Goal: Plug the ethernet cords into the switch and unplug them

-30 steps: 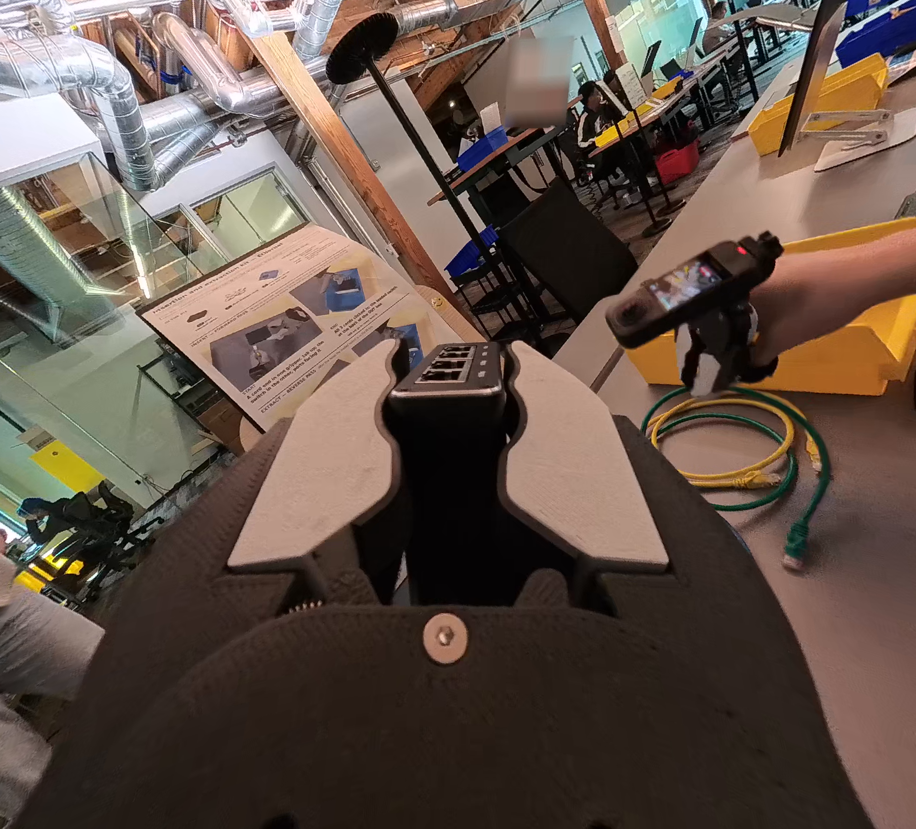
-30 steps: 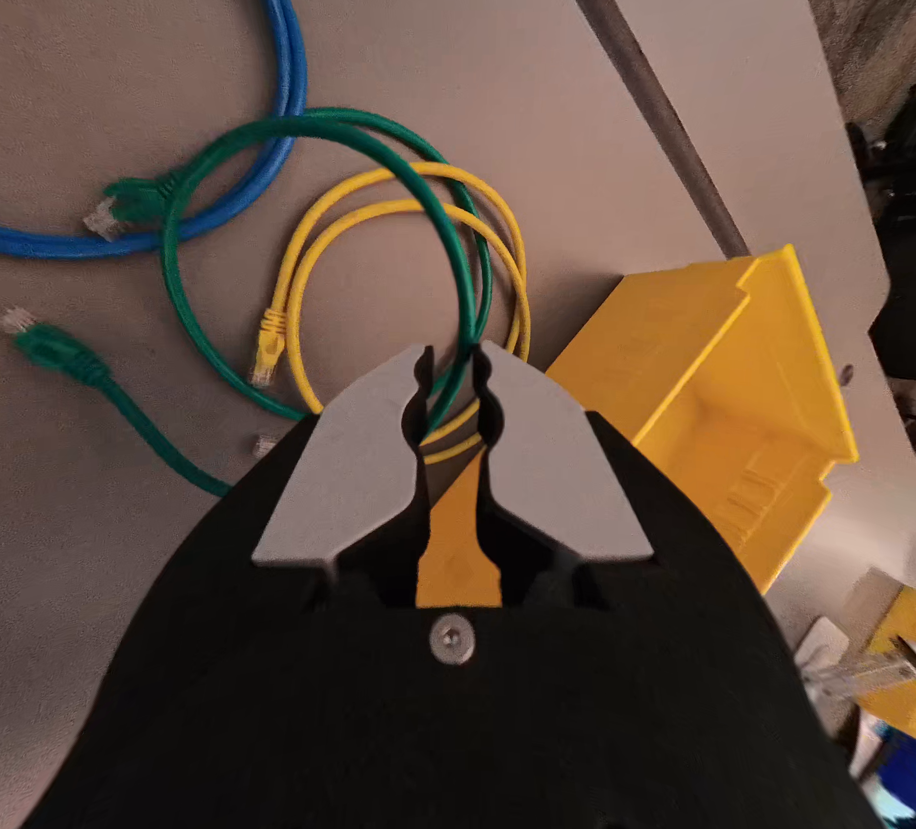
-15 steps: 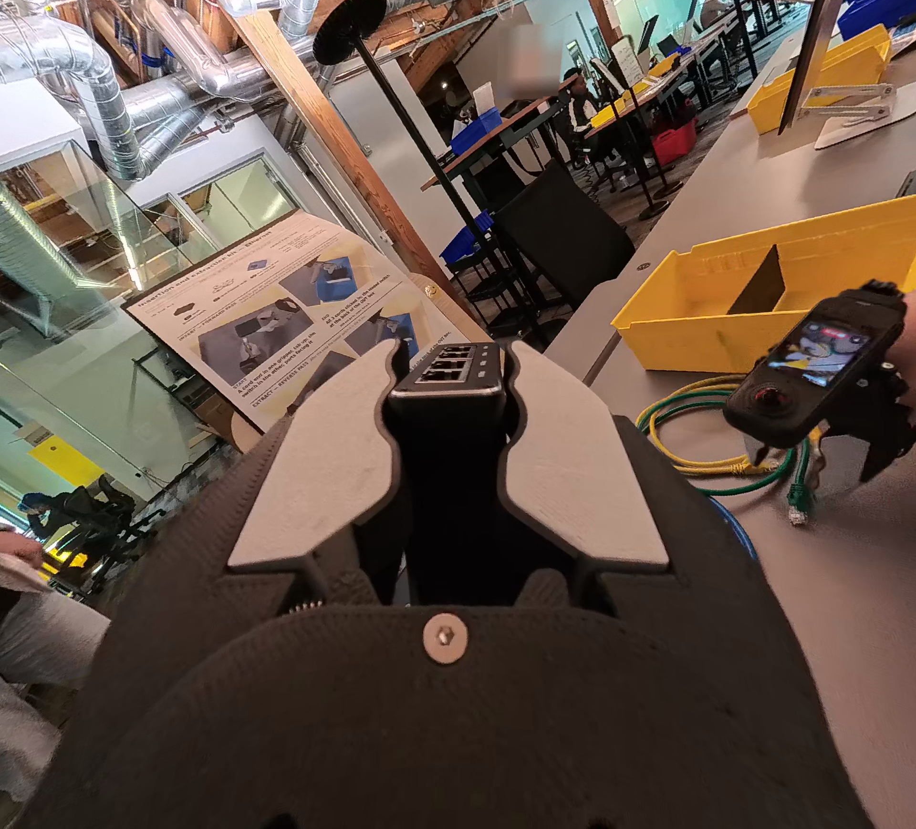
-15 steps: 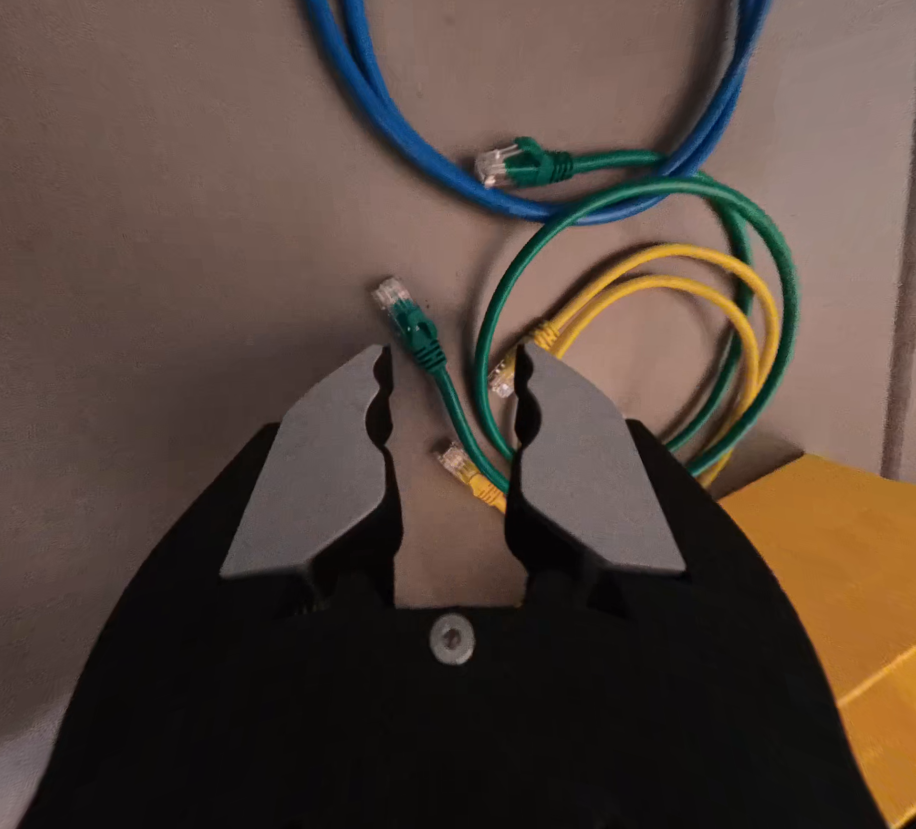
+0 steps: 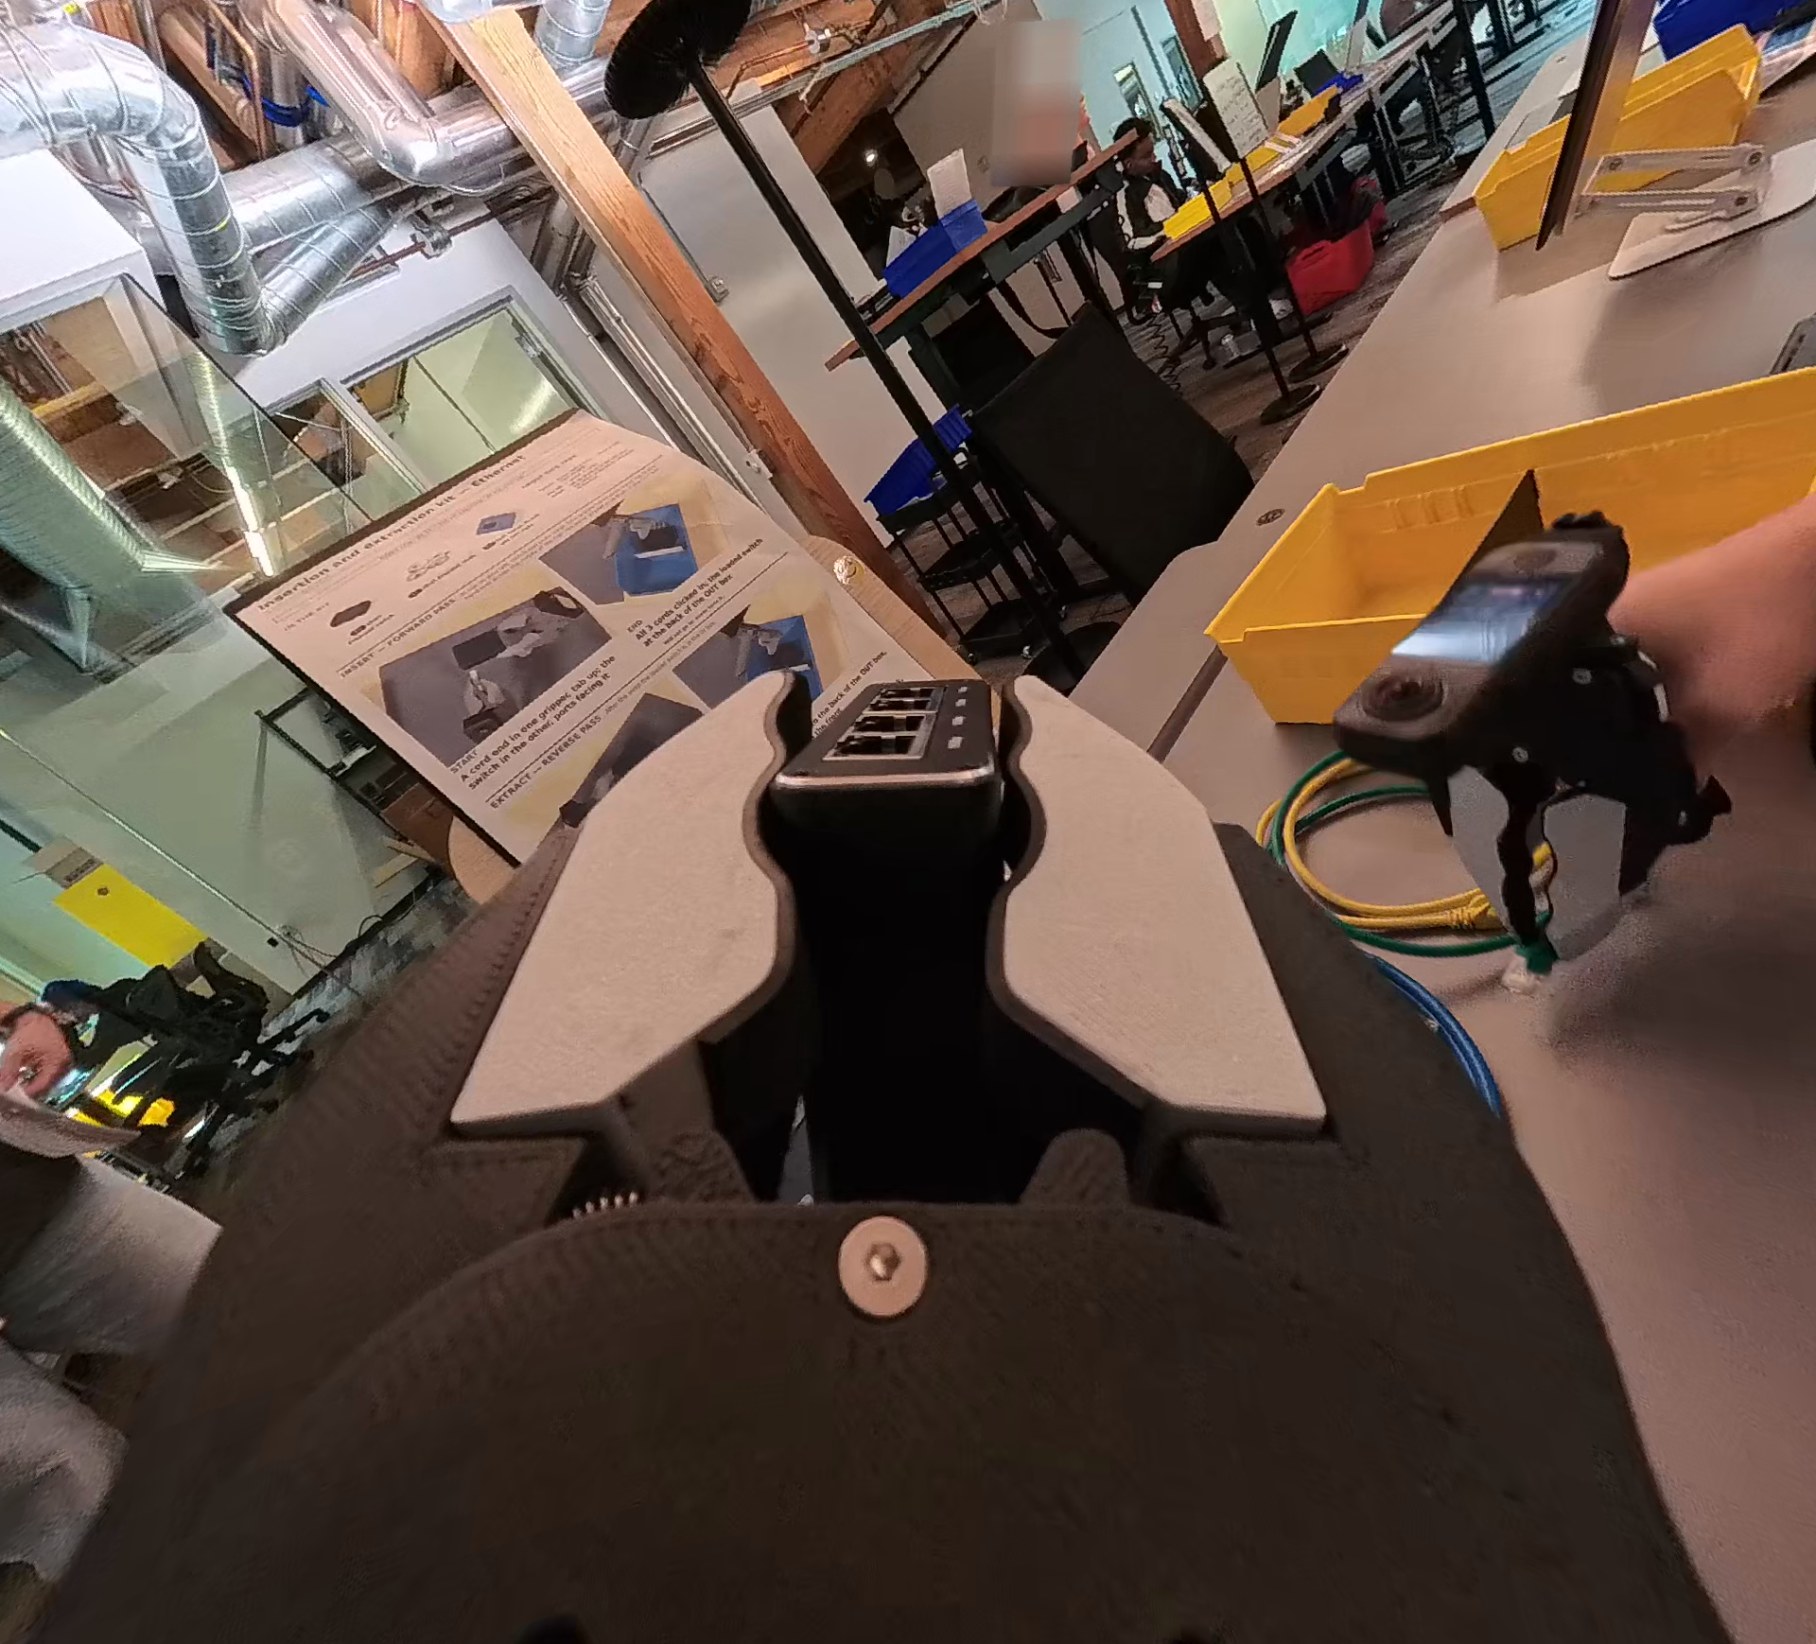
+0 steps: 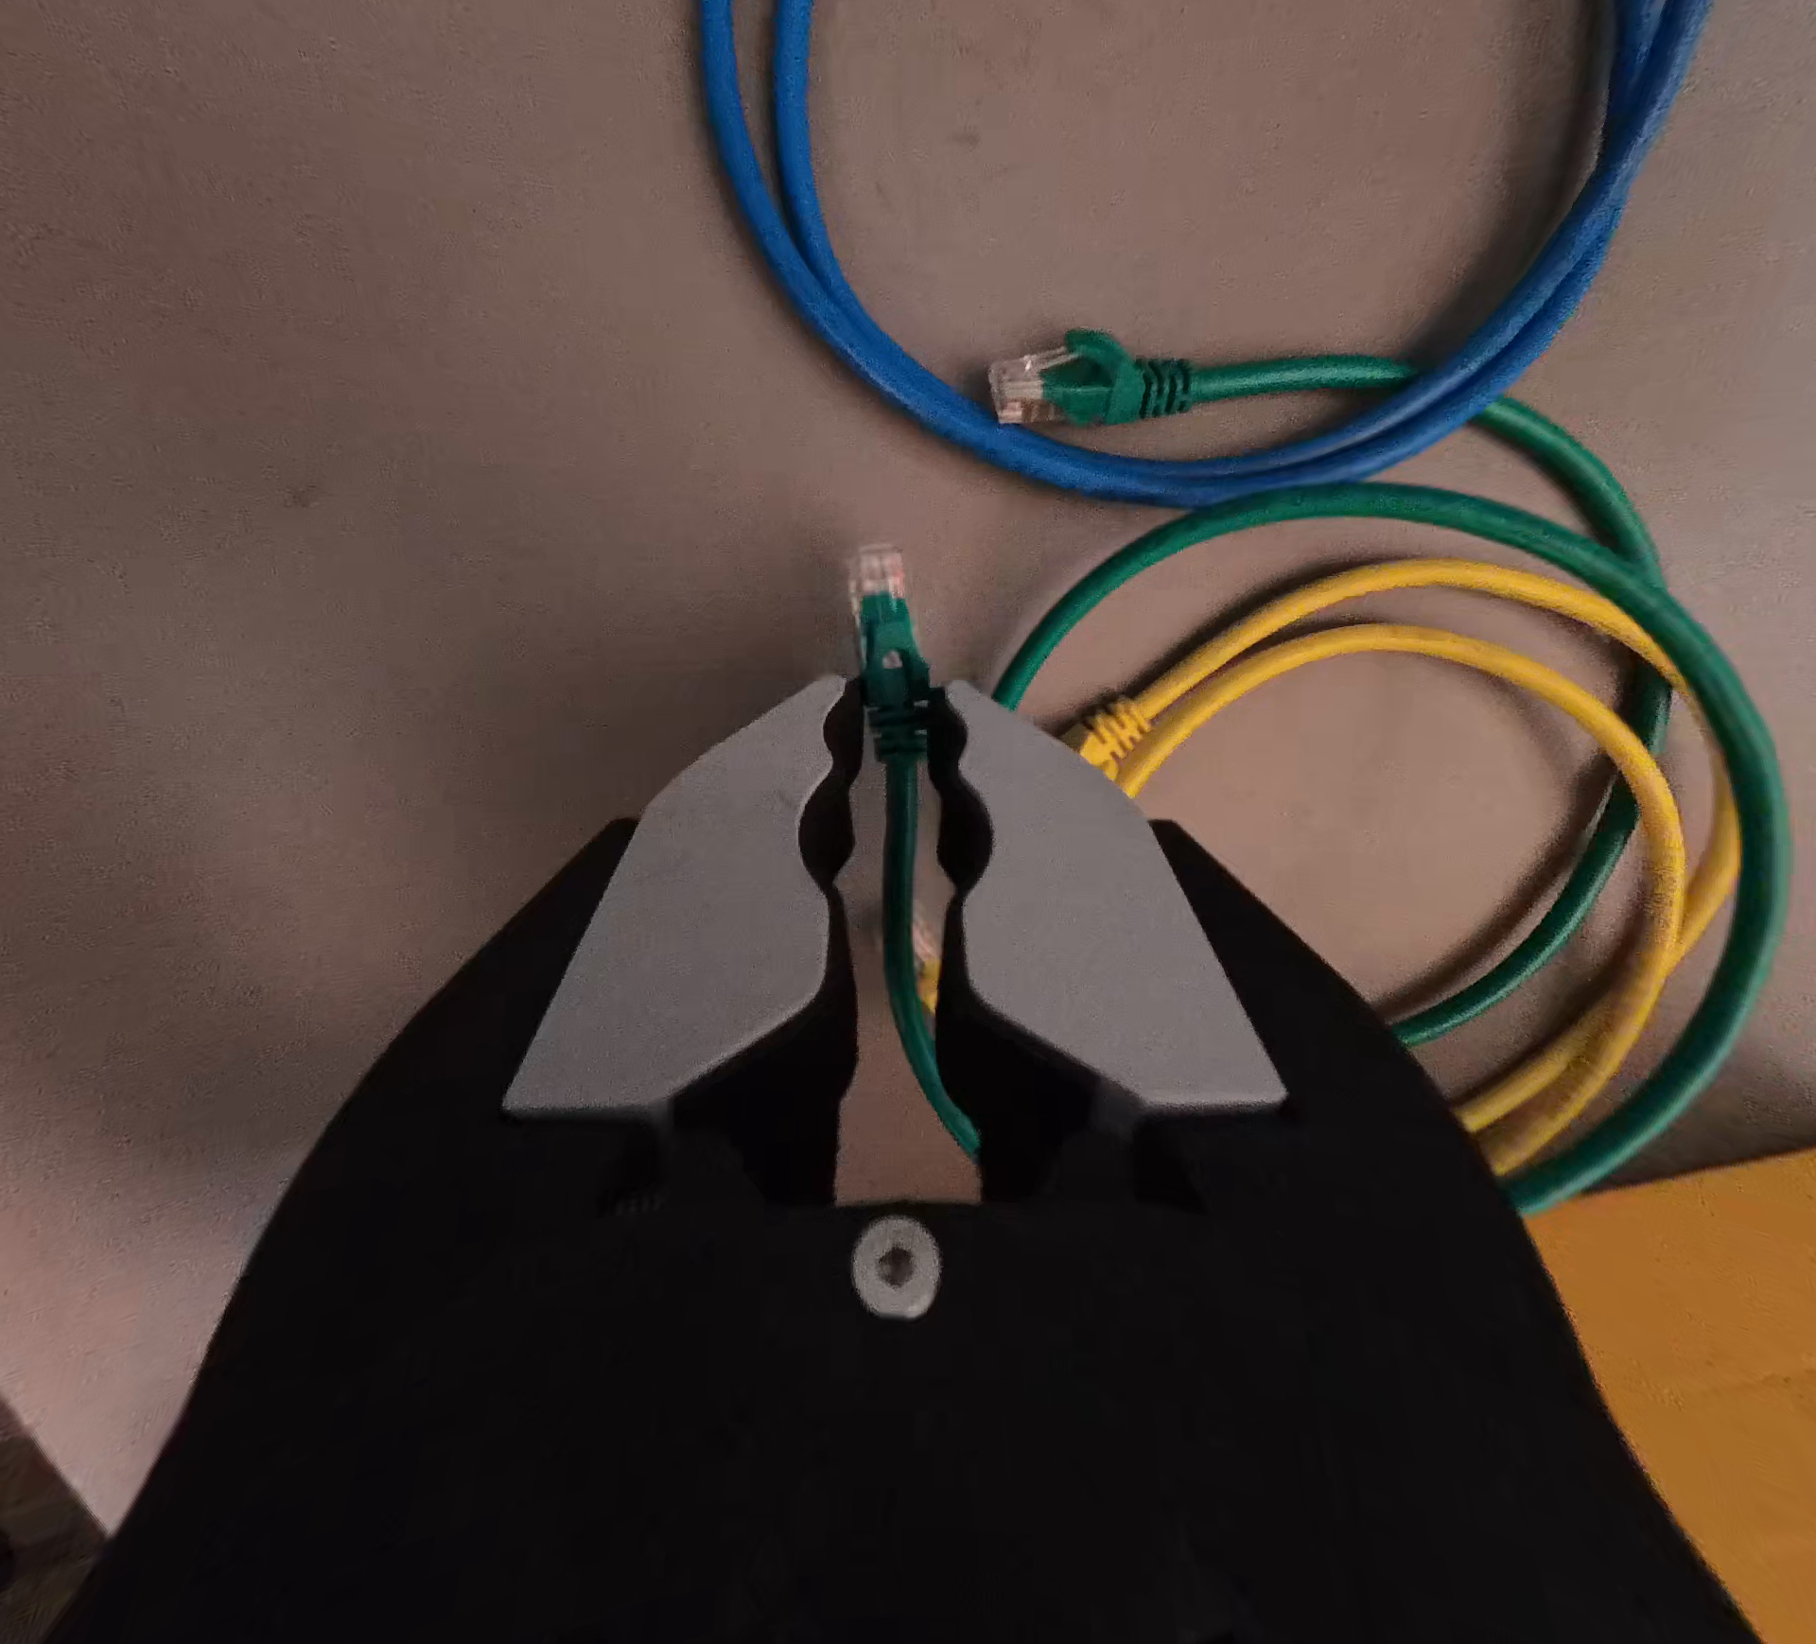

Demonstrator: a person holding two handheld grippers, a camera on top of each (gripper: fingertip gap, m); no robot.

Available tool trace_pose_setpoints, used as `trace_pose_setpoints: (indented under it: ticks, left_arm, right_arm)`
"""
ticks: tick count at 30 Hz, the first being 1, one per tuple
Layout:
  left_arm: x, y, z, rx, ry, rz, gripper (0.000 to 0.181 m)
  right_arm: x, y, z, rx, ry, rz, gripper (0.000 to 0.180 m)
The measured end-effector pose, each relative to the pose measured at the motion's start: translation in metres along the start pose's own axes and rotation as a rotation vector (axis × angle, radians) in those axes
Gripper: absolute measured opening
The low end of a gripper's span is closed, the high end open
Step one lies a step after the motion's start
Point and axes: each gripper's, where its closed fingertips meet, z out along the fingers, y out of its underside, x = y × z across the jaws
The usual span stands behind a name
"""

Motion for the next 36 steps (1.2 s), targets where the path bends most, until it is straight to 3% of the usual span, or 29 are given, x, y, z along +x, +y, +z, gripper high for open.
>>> trace_pose_setpoints:
  ticks: [1, 8, 13, 16, 25, 26, 30, 36]
  left_arm:
    - [-0.001, 0.000, 0.000, 0.000, -0.001, -0.002, 0.036]
    - [-0.003, -0.002, -0.004, 0.009, -0.006, -0.006, 0.036]
    - [-0.002, -0.001, -0.003, 0.004, -0.006, 0.003, 0.036]
    - [-0.001, -0.002, -0.003, 0.005, -0.004, 0.003, 0.036]
    - [0.001, 0.003, 0.002, -0.013, 0.004, 0.008, 0.036]
    - [0.002, 0.003, 0.002, -0.016, 0.005, 0.010, 0.037]
    - [0.002, 0.002, 0.002, -0.014, 0.001, 0.016, 0.036]
    - [-0.001, 0.001, -0.001, -0.006, -0.002, 0.004, 0.036]
  right_arm:
    - [-0.001, -0.005, -0.007, 0.039, -0.012, 0.011, 0.013]
    - [0.004, -0.054, -0.086, 0.434, -0.102, 0.170, 0.013]
    - [0.013, -0.019, -0.043, 0.237, -0.003, 0.204, 0.015]
    - [0.022, 0.001, -0.009, 0.117, 0.076, 0.222, 0.028]
    - [0.015, 0.005, 0.023, 0.022, 0.055, 0.125, 0.022]
    - [0.015, 0.004, 0.024, 0.017, 0.042, 0.139, 0.007]
    - [0.012, -0.009, 0.014, 0.072, -0.034, 0.210, 0.007]
    - [0.025, -0.046, -0.062, 0.374, -0.070, 0.324, 0.006]
